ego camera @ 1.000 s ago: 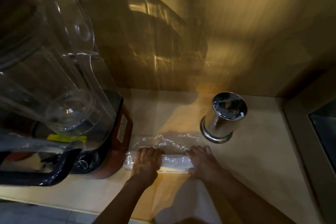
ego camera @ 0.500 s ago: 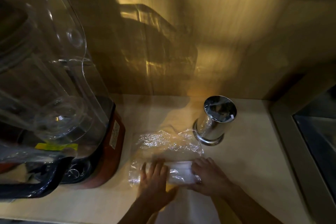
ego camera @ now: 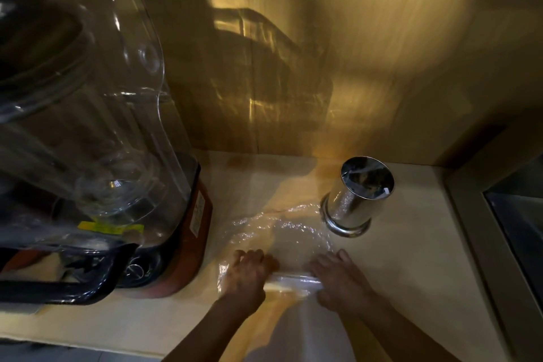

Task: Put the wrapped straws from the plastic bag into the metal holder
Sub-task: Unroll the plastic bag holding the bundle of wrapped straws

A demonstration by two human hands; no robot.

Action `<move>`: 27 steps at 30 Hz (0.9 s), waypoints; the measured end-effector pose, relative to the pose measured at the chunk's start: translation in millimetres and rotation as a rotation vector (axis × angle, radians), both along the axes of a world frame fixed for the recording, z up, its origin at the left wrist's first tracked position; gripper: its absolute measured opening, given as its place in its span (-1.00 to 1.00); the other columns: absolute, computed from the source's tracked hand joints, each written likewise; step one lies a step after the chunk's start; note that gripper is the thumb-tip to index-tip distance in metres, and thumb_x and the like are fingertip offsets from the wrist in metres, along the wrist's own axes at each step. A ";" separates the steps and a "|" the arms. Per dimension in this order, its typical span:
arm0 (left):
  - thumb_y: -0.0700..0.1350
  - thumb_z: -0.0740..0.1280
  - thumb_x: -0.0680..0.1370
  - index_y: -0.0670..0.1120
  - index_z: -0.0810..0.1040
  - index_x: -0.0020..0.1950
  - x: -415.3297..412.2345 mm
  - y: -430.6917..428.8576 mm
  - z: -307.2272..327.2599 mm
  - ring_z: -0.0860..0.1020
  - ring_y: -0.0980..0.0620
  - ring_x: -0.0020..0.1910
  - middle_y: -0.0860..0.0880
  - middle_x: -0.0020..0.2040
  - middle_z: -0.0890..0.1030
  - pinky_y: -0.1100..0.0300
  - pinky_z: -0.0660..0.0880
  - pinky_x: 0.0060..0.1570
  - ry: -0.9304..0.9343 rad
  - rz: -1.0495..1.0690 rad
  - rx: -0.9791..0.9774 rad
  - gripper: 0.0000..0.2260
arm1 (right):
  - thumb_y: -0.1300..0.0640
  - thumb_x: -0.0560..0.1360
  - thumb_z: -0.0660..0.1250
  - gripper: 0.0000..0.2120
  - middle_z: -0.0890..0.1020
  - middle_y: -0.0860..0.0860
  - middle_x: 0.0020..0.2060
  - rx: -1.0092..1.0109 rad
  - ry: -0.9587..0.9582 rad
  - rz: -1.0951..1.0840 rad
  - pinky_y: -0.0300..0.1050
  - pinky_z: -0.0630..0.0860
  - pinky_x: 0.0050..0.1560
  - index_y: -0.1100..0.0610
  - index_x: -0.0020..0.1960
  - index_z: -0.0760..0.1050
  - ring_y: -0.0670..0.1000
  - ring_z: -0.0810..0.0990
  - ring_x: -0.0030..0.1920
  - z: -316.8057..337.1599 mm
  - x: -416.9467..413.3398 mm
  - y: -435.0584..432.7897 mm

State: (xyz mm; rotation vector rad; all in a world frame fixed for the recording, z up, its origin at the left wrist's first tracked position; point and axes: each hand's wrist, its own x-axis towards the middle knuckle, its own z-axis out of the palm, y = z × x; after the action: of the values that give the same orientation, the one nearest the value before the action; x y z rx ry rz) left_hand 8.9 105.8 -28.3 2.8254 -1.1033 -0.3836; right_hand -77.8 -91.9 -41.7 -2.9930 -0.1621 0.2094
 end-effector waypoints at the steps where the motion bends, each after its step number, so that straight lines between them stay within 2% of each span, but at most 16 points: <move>1: -0.27 0.37 0.25 0.03 0.51 0.08 -0.7 -2.4 1.7 0.56 -0.05 -0.01 -0.02 -0.05 0.59 0.13 0.26 0.13 -0.059 0.019 -0.024 -0.56 | 0.02 0.00 0.43 -0.63 0.56 -0.12 -0.33 -0.007 -0.045 0.008 -0.17 0.17 -0.19 -0.03 -0.22 0.43 -0.04 0.55 -0.30 2.5 0.2 3.0; 3: -0.22 0.49 0.00 0.01 0.59 -0.17 -2.7 -5.8 6.6 0.59 0.01 -0.29 0.03 -0.28 0.59 0.17 0.27 -0.09 -0.141 0.004 -0.016 -0.57 | 0.05 0.03 0.43 -0.66 0.56 -0.07 -0.32 -0.005 -0.112 -0.009 -0.14 0.20 -0.20 0.02 -0.22 0.44 0.00 0.54 -0.32 3.4 -0.8 4.4; 5: -0.20 0.51 -0.08 -0.01 0.60 -0.20 -8.8 -5.1 3.2 0.58 0.01 -0.34 0.02 -0.30 0.60 0.17 0.37 -0.15 -0.143 0.010 -0.017 -0.54 | 0.01 0.13 0.39 -0.72 0.57 -0.05 -0.29 -0.007 -0.131 0.012 -0.14 0.22 -0.18 0.05 -0.19 0.48 0.02 0.55 -0.29 2.5 -6.4 2.9; 7: -0.09 0.51 -0.01 -0.02 0.60 -0.10 -16.7 1.6 -1.4 0.61 -0.02 -0.25 0.00 -0.18 0.62 0.17 0.52 -0.17 -0.090 0.019 0.004 -0.51 | -0.19 0.29 0.30 -0.69 0.57 -0.06 -0.24 0.026 -0.076 0.029 -0.17 0.23 -0.13 0.03 -0.16 0.49 -0.02 0.52 -0.21 2.8 -13.1 0.7; 9: 0.15 0.38 0.19 -0.05 0.53 0.07 -23.3 8.0 -2.5 0.59 -0.08 -0.06 -0.04 0.02 0.59 0.04 0.54 -0.03 -0.047 0.026 -0.012 -0.48 | -0.35 0.35 0.18 -0.54 0.57 -0.04 -0.11 0.112 0.001 0.000 -0.20 0.20 -0.03 0.02 -0.10 0.51 -0.04 0.48 -0.06 6.4 -14.4 -1.6; 10: 0.26 0.27 0.23 -0.05 0.51 0.09 -25.8 10.0 -1.6 0.57 -0.08 0.00 -0.03 0.07 0.58 0.01 0.53 0.02 -0.030 0.034 -0.006 -0.45 | -0.35 0.37 0.15 -0.53 0.56 -0.02 -0.03 0.164 0.019 -0.009 -0.19 0.17 0.01 0.02 -0.08 0.52 -0.03 0.46 0.03 7.6 -13.8 -3.7; 12: 0.34 0.17 0.28 -0.03 0.53 0.07 -30.2 12.9 1.3 0.57 -0.06 0.07 -0.01 0.09 0.59 0.00 0.49 0.10 -0.020 0.047 -0.032 -0.43 | -0.23 0.38 0.20 -0.64 0.53 0.01 0.06 0.219 0.046 -0.009 -0.19 0.12 0.04 0.04 -0.11 0.52 0.02 0.44 0.14 6.1 -13.6 -5.2; 14: 0.27 0.15 0.41 0.01 0.43 0.21 -30.4 13.7 2.4 0.43 -0.02 0.26 0.01 0.25 0.50 0.03 0.28 0.29 0.075 0.026 -0.042 -0.50 | -0.15 0.35 0.25 -0.70 0.50 -0.01 0.08 0.198 0.063 -0.025 -0.16 0.11 0.04 0.03 -0.04 0.46 0.03 0.42 0.17 2.8 -12.4 -3.9; 15: 0.19 0.17 0.46 0.03 0.35 0.29 -29.8 15.9 -1.3 0.37 0.01 0.31 0.03 0.30 0.44 0.07 0.20 0.32 0.106 0.010 -0.046 -0.55 | -0.16 0.32 0.28 -0.64 0.48 -0.04 0.09 0.197 0.113 -0.056 -0.15 0.11 0.05 0.01 0.03 0.40 0.00 0.40 0.18 1.0 -12.6 -2.9; 17: 0.07 0.25 0.48 0.05 0.24 0.34 -26.2 20.1 -3.6 0.34 0.02 0.31 0.04 0.32 0.41 0.12 0.19 0.30 0.147 0.011 -0.047 -0.55 | -0.22 0.26 0.34 -0.50 0.48 -0.08 0.10 0.211 0.236 -0.105 -0.12 0.11 0.03 -0.05 0.11 0.33 -0.06 0.39 0.16 -2.4 -11.9 -1.2; 20: 0.06 0.33 0.44 0.02 0.19 0.38 -22.6 24.3 -3.1 0.30 0.00 0.33 0.01 0.35 0.37 0.10 0.14 0.33 0.178 -0.042 0.008 -0.43 | -0.22 0.20 0.37 -0.55 0.55 -0.08 0.00 0.188 0.319 -0.071 -0.10 0.11 -0.02 -0.07 -0.02 0.34 -0.02 0.45 0.09 -5.1 -11.4 4.5; 24: -0.10 0.28 0.46 -0.02 0.28 0.33 -26.2 26.4 -4.8 0.33 -0.08 0.28 -0.06 0.30 0.41 0.04 0.16 0.31 0.121 -0.064 0.111 -0.55 | -0.06 0.24 0.37 -0.64 0.60 -0.02 -0.01 0.229 0.331 -0.065 -0.15 0.32 -0.09 -0.03 -0.02 0.37 0.07 0.53 0.00 -1.9 -9.7 12.5; 26: -0.18 0.23 0.42 -0.03 0.38 0.25 -26.6 26.4 -2.8 0.40 -0.11 0.20 -0.08 0.20 0.47 0.04 0.24 0.26 0.017 -0.031 0.068 -0.61 | -0.04 0.26 0.34 -0.67 0.61 -0.01 -0.02 0.173 0.215 -0.047 -0.13 0.42 -0.07 -0.01 0.00 0.42 0.07 0.56 -0.01 3.6 -9.1 16.1; 27: -0.21 0.26 0.33 -0.02 0.48 0.15 -25.7 25.7 -0.6 0.49 -0.09 0.08 -0.07 0.09 0.55 0.07 0.32 0.18 -0.043 -0.006 0.028 -0.61 | -0.03 0.22 0.38 -0.65 0.63 -0.03 -0.09 0.093 0.086 -0.016 -0.14 0.44 -0.09 0.00 -0.02 0.46 0.05 0.60 -0.07 3.0 -9.5 16.2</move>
State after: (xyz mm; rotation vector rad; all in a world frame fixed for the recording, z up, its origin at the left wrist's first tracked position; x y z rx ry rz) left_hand -16.8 131.6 -28.9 2.8681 -1.1231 -0.3425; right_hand -87.3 -75.7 -38.7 -2.8853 -0.1351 0.3189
